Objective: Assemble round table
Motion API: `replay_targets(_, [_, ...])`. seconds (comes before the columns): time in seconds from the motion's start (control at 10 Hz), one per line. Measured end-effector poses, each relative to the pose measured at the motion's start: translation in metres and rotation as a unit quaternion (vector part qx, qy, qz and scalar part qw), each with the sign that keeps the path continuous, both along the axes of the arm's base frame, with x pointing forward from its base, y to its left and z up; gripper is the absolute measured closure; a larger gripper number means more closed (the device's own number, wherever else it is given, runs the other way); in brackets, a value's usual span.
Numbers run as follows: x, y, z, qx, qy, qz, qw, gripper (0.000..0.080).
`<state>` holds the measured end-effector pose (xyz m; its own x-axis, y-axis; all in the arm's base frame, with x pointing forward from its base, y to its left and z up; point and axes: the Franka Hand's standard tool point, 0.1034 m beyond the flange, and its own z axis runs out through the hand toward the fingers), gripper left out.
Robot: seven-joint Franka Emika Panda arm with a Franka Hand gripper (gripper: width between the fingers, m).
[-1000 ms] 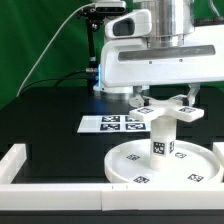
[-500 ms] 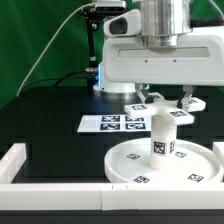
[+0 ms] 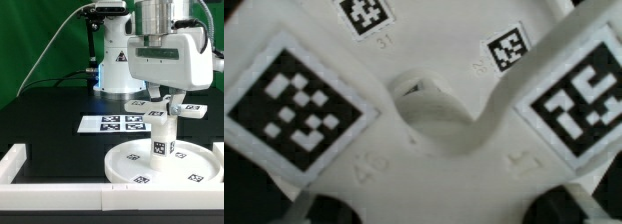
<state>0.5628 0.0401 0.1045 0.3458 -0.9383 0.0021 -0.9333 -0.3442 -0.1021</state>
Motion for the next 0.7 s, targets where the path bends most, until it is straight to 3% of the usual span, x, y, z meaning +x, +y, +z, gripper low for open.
replay_targets(0.1, [0.000,0.000,0.000,-0.001,0.000,0.012,1.000,0.0307])
replay_targets(0.2, [0.000,0.000,0.001,-0.003,-0.001,0.034,0.999,0.0307])
replay_targets(0.3, [0.003,0.002,0.010,-0.001,0.001,0.069,0.998,0.0184])
replay_targets(0.4, [0.007,-0.001,0.019,-0.003,-0.011,0.140,0.990,0.0184])
replay_targets(0.6, [0.009,-0.008,0.022,-0.006,-0.019,0.292,0.956,0.0152])
replay_targets(0.7, [0.008,0.002,0.022,-0.013,-0.021,0.360,0.933,0.0152])
